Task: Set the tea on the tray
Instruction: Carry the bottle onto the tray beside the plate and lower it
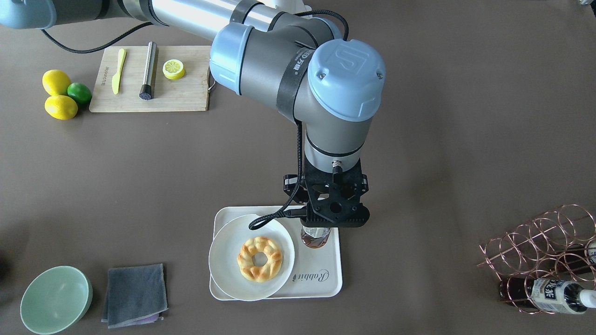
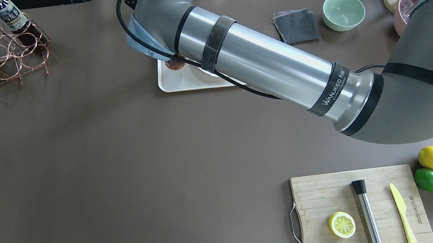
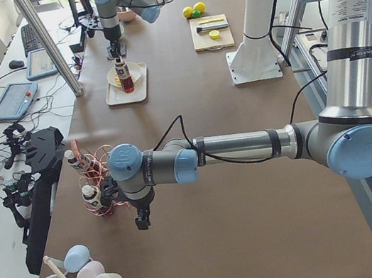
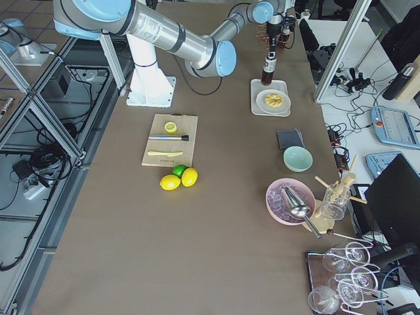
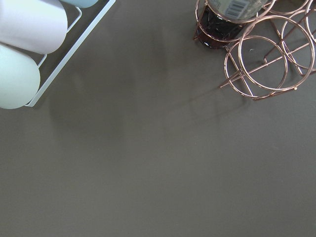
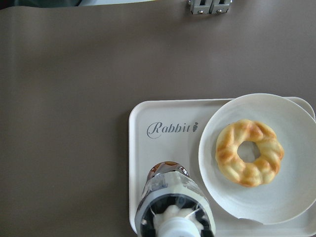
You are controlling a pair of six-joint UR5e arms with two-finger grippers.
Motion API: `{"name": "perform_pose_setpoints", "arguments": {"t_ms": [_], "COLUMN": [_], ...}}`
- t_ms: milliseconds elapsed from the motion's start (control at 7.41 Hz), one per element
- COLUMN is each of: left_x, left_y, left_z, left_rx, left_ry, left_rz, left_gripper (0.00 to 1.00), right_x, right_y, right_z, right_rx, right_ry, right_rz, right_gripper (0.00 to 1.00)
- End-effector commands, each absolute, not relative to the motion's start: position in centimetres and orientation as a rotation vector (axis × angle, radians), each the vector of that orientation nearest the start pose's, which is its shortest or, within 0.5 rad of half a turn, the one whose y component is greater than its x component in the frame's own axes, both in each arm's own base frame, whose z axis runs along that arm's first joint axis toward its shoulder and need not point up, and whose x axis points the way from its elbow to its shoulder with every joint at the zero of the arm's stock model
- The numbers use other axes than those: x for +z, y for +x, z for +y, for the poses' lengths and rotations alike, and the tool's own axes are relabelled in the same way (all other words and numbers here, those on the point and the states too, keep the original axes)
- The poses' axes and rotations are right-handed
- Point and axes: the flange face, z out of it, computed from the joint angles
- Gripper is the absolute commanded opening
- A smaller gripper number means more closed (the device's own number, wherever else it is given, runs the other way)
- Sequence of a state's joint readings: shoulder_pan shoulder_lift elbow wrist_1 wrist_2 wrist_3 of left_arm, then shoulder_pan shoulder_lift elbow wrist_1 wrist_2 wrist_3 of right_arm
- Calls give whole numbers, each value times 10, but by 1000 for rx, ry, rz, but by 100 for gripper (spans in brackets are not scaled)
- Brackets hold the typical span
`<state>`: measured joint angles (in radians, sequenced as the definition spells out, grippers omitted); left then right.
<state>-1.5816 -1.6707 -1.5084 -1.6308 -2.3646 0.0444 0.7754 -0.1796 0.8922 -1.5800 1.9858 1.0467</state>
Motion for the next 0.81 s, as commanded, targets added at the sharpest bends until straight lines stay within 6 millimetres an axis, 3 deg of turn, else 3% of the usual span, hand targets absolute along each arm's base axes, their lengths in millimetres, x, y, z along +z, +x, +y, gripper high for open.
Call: {"name": "perform_pose_setpoints", "arguments": {"t_ms": [0, 675], "left_x": [634, 635], "left_y": [-68, -68], "left_z": [-547, -553], "left_rx": [73, 72], "left_ry": [123, 121], "left_rz": [789, 789], "left_gripper": [98, 98], "right_x": [3, 4], "right_y": [-553, -566], "right_z": [-672, -663], "right_rx": [101, 83], "right_ry": [143, 150], "right_rz": [-776, -783], "right_gripper": [0, 0]}}
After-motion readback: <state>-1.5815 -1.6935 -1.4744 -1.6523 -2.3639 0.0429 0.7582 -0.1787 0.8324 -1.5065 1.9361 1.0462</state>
